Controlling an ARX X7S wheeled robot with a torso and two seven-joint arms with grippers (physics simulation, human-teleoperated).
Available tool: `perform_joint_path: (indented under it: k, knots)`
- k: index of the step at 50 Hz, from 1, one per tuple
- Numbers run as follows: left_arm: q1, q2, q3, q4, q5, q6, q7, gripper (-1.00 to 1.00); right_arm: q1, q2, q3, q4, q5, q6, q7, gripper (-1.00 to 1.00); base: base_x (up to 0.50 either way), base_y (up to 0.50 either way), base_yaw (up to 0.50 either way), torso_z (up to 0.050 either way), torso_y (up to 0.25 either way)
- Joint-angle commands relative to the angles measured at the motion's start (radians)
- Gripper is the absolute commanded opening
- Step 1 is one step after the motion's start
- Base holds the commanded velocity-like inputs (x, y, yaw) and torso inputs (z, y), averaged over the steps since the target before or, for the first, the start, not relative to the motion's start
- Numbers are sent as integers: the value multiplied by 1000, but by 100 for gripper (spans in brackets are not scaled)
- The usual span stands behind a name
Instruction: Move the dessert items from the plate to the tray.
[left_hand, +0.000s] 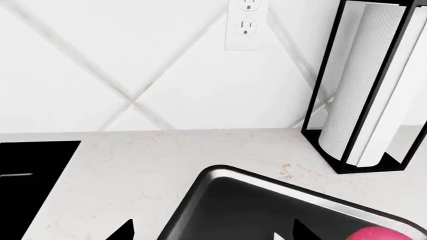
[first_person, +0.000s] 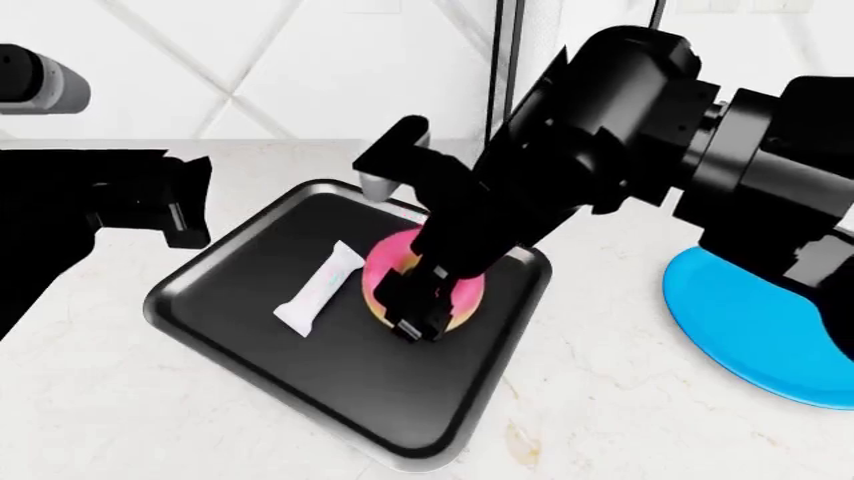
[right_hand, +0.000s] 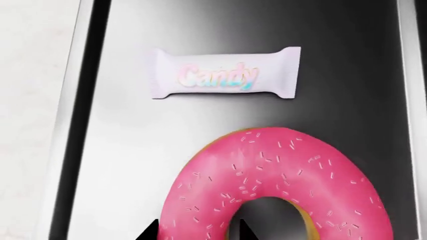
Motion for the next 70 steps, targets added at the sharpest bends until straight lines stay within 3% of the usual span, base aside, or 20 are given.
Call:
perform_joint_path:
  k: [1, 2, 18, 26, 35, 50, 59, 70]
  knots:
    - [13, -4, -2, 2, 4, 9, 2, 100, -6, -11, -2, 6, -14, -1, -22, -100, 0, 0, 0, 0, 0]
    - [14, -5, -3, 2, 4, 9, 2, 100, -6, -13, -2, 8, -13, 1, -24, 100, 0, 0, 0, 0, 0]
    - [15, -2, -17, -10, -15, 8, 13, 100, 39, -4, 18, 14, -15, 3, -57, 100, 0, 0, 0, 0, 0]
    - [19, 1, -21, -1, -13, 12, 14, 100, 140, 60, 76, 1, 21, 15, -32, 100, 0, 0, 0, 2, 0]
    - [9, -3, -39, 39, 7, 16, 37, 100, 220, 238, 185, -110, 141, 8, 150, 100, 0, 0, 0, 0, 0]
    - [-71, -10, -91, 62, 33, -76, 93, 100, 231, 630, 343, -497, 344, -139, 673, 100, 0, 0, 0, 0, 0]
    - [-104, -65, -121, 109, 56, -114, 153, 100, 192, 825, 405, -747, 322, -258, 822, 100, 0, 0, 0, 0, 0]
    - [-121, -152, -149, 167, 63, -128, 167, 100, 163, 976, 438, -894, 252, -326, 933, 100, 0, 0, 0, 0, 0]
